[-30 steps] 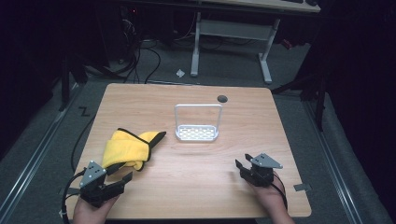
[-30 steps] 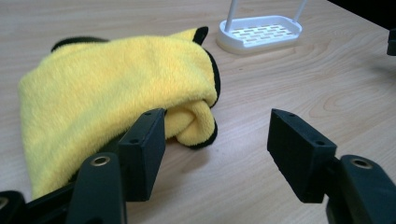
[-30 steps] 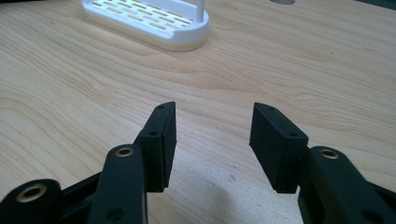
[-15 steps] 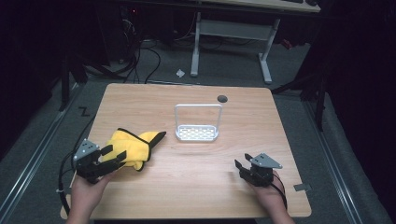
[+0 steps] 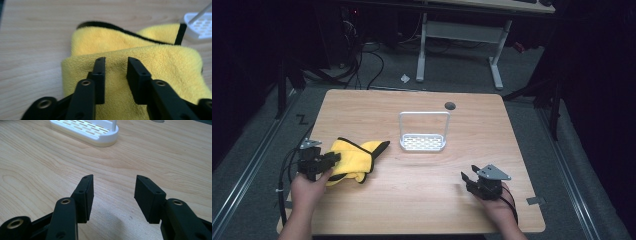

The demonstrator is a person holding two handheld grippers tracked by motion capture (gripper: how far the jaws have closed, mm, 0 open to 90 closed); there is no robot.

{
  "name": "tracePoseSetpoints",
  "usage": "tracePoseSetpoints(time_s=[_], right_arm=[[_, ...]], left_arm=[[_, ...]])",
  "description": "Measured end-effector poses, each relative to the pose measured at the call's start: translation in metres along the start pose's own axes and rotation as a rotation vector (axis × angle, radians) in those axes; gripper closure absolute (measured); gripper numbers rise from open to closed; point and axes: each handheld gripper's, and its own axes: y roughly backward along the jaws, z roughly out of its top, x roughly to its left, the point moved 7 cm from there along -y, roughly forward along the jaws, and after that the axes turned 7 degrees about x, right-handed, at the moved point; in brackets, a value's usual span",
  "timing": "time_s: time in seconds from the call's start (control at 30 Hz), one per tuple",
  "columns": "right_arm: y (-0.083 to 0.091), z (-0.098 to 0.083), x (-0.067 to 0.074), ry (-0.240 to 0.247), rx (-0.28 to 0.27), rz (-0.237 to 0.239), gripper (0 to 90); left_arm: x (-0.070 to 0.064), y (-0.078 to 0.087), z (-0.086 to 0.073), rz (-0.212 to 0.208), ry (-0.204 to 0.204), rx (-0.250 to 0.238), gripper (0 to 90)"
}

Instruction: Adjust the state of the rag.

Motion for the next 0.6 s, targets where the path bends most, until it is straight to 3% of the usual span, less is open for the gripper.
tracePoseSetpoints(time_s=[0.13,0.47,0.6], right_arm=[[0.000,-0.001,0.001,0.003,0.003,0.002,50.4],[-0.002,-0.002,0.003,0.015,0.016,0.013,50.0],[-0.003,-0.003,0.005,0.020,0.020,0.017,49.7]], left_arm=[[-0.004,-0.018,-0.011,0.012,-0.049,0.068,82.3],[-0.015,-0.017,-0.022,-0.004,-0.096,0.032,84.6],[-0.030,-0.012,-0.033,-0.029,-0.124,0.007,84.5]])
